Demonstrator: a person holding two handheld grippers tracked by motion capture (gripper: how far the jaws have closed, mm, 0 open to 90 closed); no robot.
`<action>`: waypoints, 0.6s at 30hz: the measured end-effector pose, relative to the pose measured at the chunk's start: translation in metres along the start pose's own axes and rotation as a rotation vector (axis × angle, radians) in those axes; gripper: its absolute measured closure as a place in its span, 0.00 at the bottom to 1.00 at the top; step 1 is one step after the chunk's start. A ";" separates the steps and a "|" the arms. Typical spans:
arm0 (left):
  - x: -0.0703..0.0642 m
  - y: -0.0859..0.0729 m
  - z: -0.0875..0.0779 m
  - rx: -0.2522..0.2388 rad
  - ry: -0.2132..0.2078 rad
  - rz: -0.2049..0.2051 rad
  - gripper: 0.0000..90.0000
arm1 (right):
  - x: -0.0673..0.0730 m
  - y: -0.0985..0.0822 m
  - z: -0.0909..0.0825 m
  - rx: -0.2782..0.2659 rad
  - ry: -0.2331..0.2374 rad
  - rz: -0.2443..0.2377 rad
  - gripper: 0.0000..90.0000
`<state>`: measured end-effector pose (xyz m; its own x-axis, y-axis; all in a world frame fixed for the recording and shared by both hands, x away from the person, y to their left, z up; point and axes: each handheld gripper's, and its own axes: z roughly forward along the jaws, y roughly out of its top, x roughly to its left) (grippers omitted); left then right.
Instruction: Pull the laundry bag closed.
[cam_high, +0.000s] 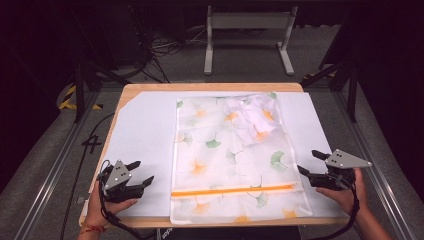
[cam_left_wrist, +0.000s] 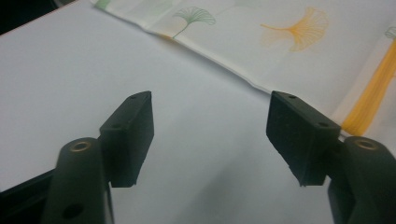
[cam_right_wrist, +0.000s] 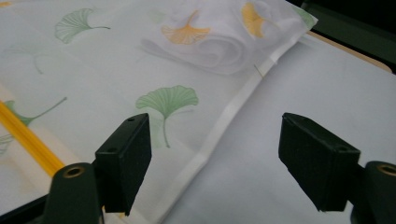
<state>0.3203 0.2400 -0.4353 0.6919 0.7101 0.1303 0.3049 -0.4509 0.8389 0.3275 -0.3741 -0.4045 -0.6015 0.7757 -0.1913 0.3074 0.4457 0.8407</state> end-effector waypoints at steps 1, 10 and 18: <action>0.002 -0.001 -0.001 -0.004 0.005 -0.007 0.33 | -0.002 -0.001 0.000 -0.006 -0.002 0.007 0.27; 0.018 -0.018 -0.009 -0.034 0.028 -0.076 0.26 | -0.014 -0.017 0.003 -0.008 -0.058 0.069 0.20; 0.021 -0.030 -0.014 -0.069 0.032 -0.171 0.21 | -0.020 -0.038 -0.003 -0.004 -0.096 0.128 0.16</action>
<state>0.3170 0.2762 -0.4509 0.6123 0.7907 -0.0017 0.3699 -0.2845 0.8845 0.3257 -0.4076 -0.4316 -0.4839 0.8655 -0.1298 0.3742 0.3387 0.8633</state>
